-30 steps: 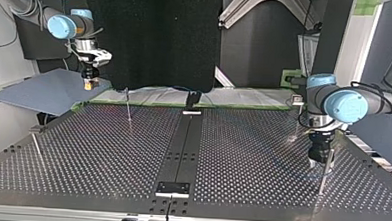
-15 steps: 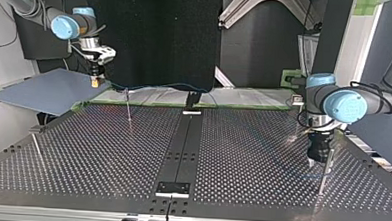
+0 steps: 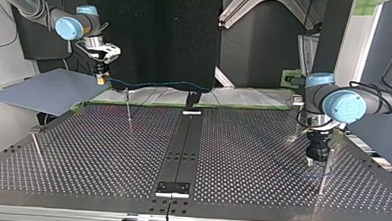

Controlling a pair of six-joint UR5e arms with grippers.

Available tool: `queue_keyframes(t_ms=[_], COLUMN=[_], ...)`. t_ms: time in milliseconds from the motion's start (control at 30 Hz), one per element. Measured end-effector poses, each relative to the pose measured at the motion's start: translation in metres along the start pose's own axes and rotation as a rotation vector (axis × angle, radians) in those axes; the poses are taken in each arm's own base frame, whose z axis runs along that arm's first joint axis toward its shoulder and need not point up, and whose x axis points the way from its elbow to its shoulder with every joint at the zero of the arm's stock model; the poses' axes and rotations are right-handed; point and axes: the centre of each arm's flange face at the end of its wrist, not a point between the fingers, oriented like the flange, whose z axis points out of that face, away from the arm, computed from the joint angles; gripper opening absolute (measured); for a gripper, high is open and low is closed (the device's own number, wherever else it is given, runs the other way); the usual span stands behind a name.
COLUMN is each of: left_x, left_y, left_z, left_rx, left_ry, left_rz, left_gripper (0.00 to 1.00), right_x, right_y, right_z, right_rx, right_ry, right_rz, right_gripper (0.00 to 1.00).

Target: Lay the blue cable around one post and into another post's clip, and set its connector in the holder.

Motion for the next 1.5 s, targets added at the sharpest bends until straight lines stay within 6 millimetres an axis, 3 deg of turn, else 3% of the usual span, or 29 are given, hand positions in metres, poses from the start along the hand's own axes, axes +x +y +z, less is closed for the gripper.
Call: queue_keyframes(t_ms=[333,1100,1500], left_x=[0.003,-0.005,0.000], left_y=[0.001,0.023,0.046], left_z=[-0.004,-0.005,-0.020], left_rx=[-0.021,-0.088,-0.079], left_ry=[0.025,0.031,0.044], left_rz=[-0.050,-0.234,-0.349], left_gripper=[1.00,1.00,1.00], right_x=[-0.005,-0.005,-0.005], right_y=[-0.016,-0.019,-0.024], right_z=[0.000,0.001,0.002], right_rx=[0.022,0.028,0.037], right_ry=[-0.018,-0.005,0.003], right_rz=[-0.018,-0.026,-0.031], right_gripper=[0.00,0.00,0.00])
